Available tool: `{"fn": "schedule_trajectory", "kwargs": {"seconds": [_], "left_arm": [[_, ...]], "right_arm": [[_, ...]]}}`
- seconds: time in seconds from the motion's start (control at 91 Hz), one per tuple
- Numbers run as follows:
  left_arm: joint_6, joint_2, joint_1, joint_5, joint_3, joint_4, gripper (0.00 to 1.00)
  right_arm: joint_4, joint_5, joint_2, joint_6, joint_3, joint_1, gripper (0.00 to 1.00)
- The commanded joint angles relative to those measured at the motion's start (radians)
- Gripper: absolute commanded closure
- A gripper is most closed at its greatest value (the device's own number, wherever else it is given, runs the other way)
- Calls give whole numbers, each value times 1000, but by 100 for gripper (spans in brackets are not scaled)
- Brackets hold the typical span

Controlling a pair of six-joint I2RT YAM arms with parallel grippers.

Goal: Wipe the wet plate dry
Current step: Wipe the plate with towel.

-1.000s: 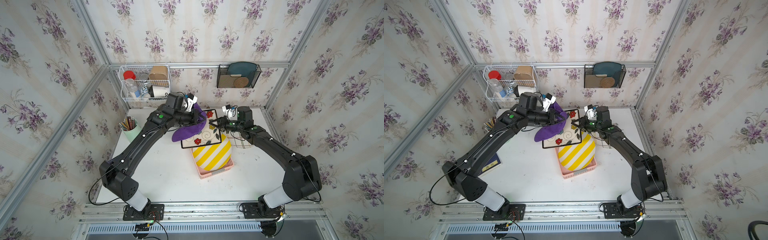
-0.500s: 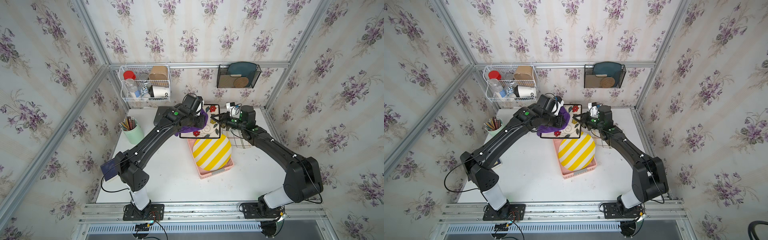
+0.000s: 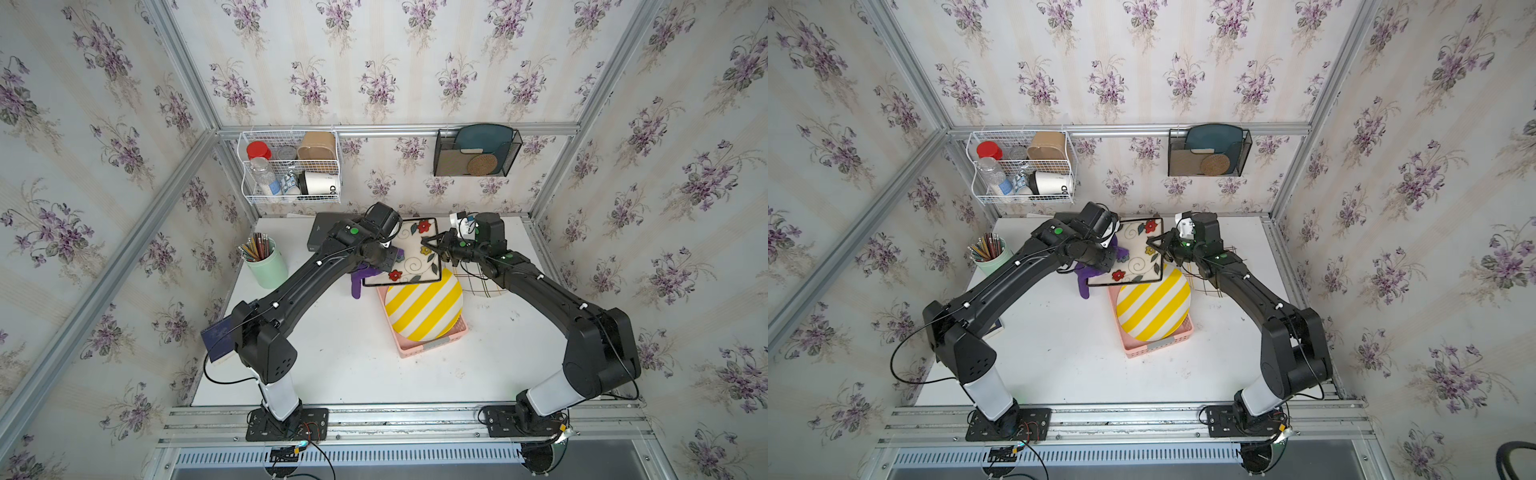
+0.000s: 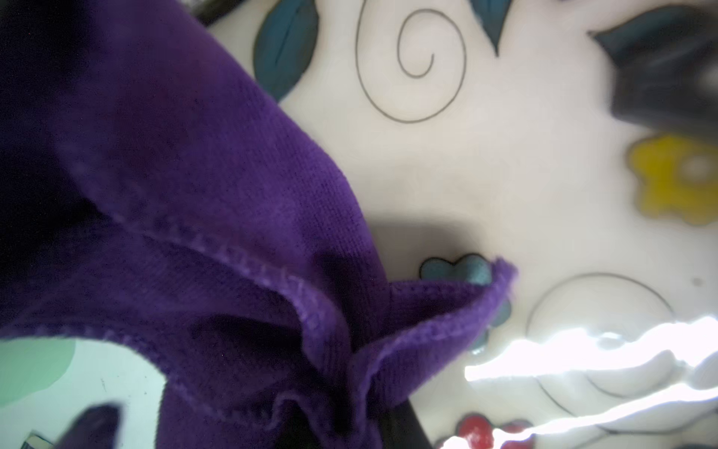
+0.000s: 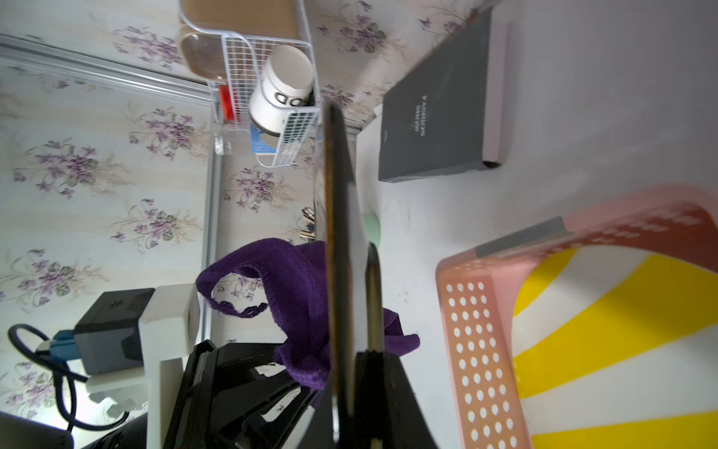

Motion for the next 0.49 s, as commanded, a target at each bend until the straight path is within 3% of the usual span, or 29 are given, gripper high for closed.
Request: {"fn": "schedule_trajectory", "kwargs": {"seconds": [0.0,0.176,0.242,0.352,0.484], "left_arm": [[-56,23,-3,127,18,-52,100],[-141,9,-16,498,112,176,100],[-179,10,-36,582,111,275,100],[-210,26,-44,623,113,328,100],[-163,3,-1,455,111,234,100]], "right_arm": [[529,-115,-19,125,30,7,100],[618,-64,-6,189,6,8,100],[670,-51,8,232,12,9,100],[722,-34,24,283,34,7,100],[798,-19,6,347,4,-12,100]]}}
